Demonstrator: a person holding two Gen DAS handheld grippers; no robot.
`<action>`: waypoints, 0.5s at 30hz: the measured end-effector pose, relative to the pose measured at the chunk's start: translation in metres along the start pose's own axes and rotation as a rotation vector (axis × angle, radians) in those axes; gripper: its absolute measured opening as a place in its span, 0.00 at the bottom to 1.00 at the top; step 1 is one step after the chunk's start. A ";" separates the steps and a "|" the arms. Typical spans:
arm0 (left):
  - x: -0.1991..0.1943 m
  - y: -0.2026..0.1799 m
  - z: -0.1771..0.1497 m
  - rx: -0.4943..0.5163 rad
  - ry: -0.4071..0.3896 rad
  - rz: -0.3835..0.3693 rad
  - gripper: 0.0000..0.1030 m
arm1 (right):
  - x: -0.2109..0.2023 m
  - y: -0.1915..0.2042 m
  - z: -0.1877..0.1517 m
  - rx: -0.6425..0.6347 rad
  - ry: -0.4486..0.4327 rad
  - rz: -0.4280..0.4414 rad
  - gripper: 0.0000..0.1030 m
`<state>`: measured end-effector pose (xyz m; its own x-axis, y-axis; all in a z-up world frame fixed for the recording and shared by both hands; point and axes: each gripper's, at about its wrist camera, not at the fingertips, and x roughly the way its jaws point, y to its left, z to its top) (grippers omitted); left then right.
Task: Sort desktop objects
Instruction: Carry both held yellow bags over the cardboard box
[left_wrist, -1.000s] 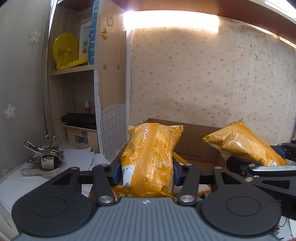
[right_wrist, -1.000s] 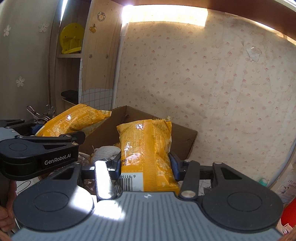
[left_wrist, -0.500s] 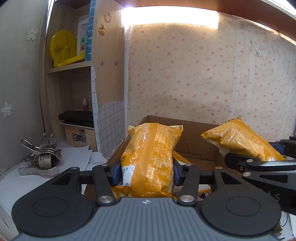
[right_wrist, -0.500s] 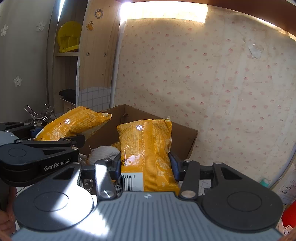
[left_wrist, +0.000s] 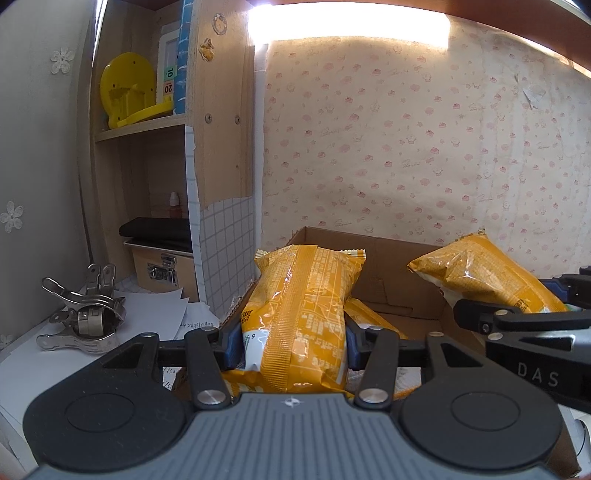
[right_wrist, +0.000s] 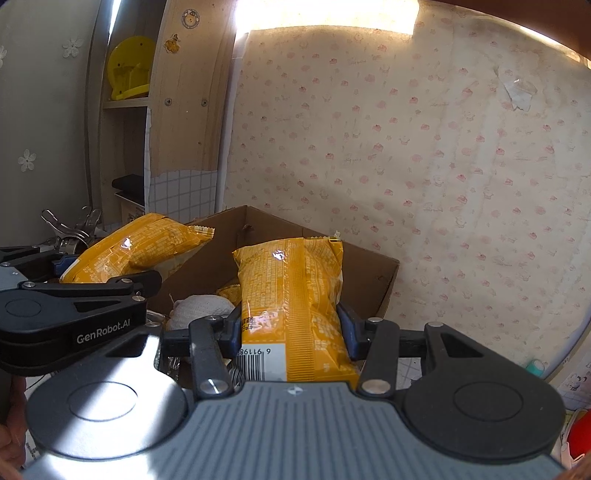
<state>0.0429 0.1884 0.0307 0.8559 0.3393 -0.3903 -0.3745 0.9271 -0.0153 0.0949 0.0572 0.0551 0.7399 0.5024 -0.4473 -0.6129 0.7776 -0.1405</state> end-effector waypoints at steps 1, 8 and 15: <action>0.001 0.000 0.000 0.000 0.000 0.000 0.52 | 0.002 -0.001 0.001 0.000 0.001 0.001 0.46; 0.011 -0.004 0.000 0.002 0.018 0.002 0.52 | 0.018 -0.004 0.007 0.003 0.008 0.001 0.46; 0.017 -0.007 0.001 0.006 0.024 0.010 0.52 | 0.037 -0.008 0.012 0.008 0.023 -0.002 0.47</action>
<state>0.0600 0.1882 0.0249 0.8433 0.3451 -0.4121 -0.3811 0.9245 -0.0057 0.1303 0.0741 0.0498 0.7348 0.4919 -0.4670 -0.6089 0.7818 -0.1346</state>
